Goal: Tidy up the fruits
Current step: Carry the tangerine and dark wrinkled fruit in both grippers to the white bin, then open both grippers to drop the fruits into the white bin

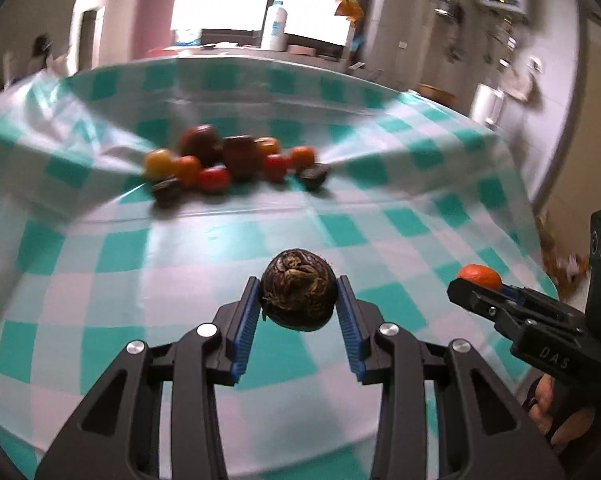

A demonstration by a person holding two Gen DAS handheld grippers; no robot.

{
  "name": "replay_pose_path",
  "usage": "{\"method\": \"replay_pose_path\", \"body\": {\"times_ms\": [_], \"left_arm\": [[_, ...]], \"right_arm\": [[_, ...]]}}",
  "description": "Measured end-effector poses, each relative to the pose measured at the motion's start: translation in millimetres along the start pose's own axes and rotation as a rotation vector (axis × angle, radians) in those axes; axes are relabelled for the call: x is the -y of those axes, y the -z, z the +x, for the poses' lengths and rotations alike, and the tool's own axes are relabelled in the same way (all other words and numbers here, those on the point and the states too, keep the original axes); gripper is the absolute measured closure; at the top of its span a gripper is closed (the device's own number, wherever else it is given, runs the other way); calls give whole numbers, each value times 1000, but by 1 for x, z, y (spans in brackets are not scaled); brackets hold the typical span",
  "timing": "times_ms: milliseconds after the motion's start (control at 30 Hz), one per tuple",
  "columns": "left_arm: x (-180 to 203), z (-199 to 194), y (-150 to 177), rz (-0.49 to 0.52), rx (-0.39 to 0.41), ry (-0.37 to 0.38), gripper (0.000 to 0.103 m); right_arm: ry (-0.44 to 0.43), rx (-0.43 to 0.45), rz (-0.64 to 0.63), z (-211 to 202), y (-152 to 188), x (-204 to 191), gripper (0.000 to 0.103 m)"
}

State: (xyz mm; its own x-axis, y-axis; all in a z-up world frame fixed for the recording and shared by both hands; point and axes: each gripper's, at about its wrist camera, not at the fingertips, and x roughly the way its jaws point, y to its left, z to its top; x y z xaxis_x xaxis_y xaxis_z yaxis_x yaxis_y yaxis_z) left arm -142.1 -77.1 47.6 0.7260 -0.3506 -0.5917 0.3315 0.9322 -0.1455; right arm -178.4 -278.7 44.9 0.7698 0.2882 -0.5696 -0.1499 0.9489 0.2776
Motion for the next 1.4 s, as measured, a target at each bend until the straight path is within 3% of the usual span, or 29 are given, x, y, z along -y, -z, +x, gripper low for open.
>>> {"method": "replay_pose_path", "body": {"times_ms": [400, 667, 867, 1067, 1400], "left_arm": [[114, -1, 14, 266, -46, 165, 64], [202, 6, 39, 489, -115, 297, 64], [269, 22, 83, 675, -226, 399, 64], [313, 58, 140, 820, -392, 445, 64], [331, 142, 212, 859, -719, 415, 65]], "right_arm": [[79, 156, 56, -104, 46, 75, 63], [233, 167, 174, -139, 81, 140, 63], [364, 108, 319, -150, 115, 198, 63], [482, -36, 432, -127, 148, 240, 63], [479, -307, 599, -71, 198, 282, 63]]}}
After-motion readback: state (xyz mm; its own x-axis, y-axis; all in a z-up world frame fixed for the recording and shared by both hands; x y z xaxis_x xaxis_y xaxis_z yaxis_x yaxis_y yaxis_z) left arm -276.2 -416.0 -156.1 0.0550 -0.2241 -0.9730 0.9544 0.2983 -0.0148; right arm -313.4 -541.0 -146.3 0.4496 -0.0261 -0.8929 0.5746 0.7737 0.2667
